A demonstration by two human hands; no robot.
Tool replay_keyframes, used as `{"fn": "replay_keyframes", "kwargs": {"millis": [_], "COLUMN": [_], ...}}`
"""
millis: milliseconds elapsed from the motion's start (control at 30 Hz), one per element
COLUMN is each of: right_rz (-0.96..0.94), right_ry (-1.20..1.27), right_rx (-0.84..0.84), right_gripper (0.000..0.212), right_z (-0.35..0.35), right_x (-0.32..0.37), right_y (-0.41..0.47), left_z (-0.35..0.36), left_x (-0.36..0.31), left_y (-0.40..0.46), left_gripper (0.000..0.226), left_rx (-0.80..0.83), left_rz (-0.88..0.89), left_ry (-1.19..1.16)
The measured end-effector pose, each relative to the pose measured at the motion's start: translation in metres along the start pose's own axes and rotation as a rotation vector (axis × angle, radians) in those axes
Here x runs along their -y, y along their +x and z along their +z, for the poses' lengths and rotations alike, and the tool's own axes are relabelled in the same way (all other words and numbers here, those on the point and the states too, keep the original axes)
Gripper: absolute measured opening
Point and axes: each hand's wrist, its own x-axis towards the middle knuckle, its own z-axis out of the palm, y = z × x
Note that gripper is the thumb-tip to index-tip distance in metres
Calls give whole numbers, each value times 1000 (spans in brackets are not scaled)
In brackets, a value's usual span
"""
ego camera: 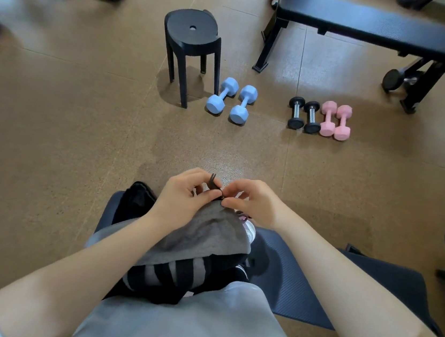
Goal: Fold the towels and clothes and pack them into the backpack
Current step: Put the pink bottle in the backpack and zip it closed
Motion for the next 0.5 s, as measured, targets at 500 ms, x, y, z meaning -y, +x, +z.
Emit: {"fn": "replay_keyframes", "kwargs": {"millis": [500], "right_rz": [-94], "right_ry": [-213], "right_rx": [23], "right_gripper": [9], "right_z": [2], "right_x": [-6], "right_y": [-1], "left_z": [-33], "left_x": [14], "left_y": [-21], "left_gripper": [11], "left_rx": [-172], "left_rz": [37], "left_ry": [203]}}
